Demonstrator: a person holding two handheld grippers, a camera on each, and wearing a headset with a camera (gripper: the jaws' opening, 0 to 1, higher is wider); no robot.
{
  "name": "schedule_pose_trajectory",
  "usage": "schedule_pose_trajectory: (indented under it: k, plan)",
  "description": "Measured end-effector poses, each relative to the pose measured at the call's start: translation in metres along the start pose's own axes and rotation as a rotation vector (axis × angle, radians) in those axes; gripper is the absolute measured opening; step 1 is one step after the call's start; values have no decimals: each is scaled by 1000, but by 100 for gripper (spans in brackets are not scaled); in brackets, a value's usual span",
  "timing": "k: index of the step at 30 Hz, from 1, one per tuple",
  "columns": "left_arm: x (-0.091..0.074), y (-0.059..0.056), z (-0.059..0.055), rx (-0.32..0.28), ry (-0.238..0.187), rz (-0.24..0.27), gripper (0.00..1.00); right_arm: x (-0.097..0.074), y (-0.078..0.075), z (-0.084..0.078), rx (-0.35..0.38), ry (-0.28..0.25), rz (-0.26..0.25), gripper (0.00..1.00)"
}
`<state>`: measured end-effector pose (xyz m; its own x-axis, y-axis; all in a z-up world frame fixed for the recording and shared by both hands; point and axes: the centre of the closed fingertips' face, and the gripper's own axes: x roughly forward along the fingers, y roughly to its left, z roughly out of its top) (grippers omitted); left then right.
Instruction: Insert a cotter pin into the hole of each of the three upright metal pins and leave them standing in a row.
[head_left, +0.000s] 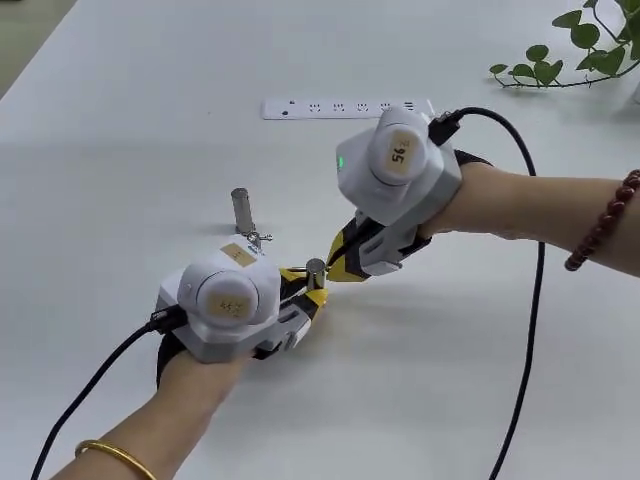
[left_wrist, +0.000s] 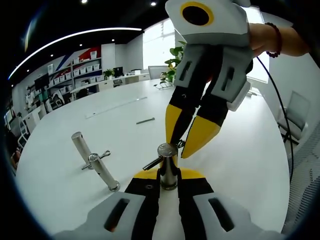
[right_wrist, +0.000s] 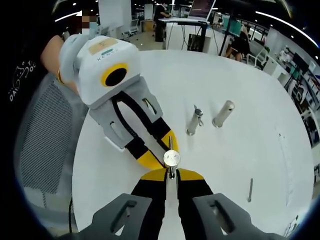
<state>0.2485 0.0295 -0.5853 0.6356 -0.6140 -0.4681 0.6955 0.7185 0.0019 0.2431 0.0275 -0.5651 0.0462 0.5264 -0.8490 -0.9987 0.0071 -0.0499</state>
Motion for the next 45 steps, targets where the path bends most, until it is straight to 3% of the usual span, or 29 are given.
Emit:
schedule_pose_trajectory:
  k: [3, 9, 16, 39, 45]
  plan:
    - [0, 0, 0, 2, 2, 0, 10, -6, -1, -1, 12, -5, -10, 12]
    - [0, 0, 0, -3, -2, 5, 10, -13, -2, -10, 54, 16, -31, 6]
    - [0, 0, 0, -25, -5, 3, 10, -13, -2, -8, 82, -14, -35, 0]
    - [2, 0, -1, -36, 1, 5, 11, -9, 1, -5, 109, -17, -29, 0]
    - [2, 0, -1, -41, 4, 5, 11, -12, -2, 0, 162, -49, -47, 11]
